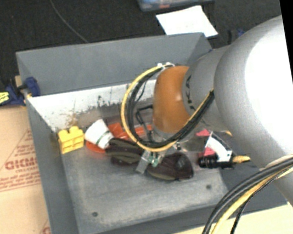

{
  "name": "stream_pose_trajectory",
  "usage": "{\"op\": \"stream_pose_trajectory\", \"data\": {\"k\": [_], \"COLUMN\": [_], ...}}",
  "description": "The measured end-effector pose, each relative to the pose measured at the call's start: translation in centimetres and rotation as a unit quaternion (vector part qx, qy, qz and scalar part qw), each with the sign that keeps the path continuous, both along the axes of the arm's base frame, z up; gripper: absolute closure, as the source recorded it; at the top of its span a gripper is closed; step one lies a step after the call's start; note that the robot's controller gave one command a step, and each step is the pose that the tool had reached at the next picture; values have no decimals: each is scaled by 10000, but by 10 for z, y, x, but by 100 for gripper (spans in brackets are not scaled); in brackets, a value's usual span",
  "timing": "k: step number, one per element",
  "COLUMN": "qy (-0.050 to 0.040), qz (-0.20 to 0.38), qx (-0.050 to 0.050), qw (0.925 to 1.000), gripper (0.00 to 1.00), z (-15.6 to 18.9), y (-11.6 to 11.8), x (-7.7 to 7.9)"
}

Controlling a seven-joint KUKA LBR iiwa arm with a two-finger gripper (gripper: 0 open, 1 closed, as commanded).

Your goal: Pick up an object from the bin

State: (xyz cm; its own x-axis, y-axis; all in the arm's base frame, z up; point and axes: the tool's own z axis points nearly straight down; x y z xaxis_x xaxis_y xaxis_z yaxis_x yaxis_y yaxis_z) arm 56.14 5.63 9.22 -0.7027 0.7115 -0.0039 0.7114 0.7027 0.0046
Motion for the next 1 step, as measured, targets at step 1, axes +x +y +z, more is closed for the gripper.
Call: {"op": "stream_pose_trajectory", "data": {"k": [1], "qy": [20], "qz": [14], "qx": [-5], "qw": [10000], "gripper": [100], "z": [42], "y": [-1], "x": [-1]}}
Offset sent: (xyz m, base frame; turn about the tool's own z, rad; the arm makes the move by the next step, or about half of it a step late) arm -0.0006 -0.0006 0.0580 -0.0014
